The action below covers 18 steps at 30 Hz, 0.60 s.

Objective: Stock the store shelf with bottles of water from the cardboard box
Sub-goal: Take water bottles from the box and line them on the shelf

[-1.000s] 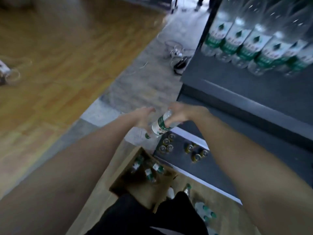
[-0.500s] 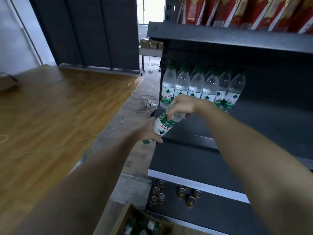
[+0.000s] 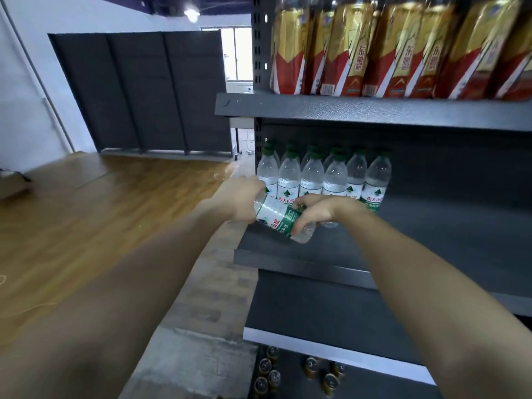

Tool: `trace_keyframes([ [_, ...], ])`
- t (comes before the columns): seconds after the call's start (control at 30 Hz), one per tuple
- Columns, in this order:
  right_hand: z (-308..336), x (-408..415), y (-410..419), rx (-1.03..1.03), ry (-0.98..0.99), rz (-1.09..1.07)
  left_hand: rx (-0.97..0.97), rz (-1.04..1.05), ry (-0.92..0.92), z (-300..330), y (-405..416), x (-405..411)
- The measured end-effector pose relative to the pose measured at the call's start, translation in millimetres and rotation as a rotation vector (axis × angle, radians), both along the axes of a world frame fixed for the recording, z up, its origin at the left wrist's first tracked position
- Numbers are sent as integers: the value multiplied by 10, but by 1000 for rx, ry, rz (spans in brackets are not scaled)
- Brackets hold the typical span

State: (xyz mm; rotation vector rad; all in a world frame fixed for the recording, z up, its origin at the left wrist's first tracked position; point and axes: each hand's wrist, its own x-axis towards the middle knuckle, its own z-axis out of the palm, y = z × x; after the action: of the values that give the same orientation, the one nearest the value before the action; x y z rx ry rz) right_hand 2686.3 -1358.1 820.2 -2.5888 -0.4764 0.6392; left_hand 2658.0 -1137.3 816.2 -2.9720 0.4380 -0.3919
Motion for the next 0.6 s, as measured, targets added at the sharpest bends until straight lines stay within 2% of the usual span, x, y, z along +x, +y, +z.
trace_keyframes([
  [0.13, -105, 27, 63, 131, -95, -6, 216, 7, -24, 288, -265, 38],
  [0.3, -276, 105, -11, 189, -460, -118, 360, -76, -88, 566, -718, 87],
  [0.37, -330, 145, -154, 234, -482, -192, 316, -86, -127, 577, -828, 138],
  [0.6, -434, 301, -784, 466, -403, -445, -34, -111, -222, 494, -1022, 291],
])
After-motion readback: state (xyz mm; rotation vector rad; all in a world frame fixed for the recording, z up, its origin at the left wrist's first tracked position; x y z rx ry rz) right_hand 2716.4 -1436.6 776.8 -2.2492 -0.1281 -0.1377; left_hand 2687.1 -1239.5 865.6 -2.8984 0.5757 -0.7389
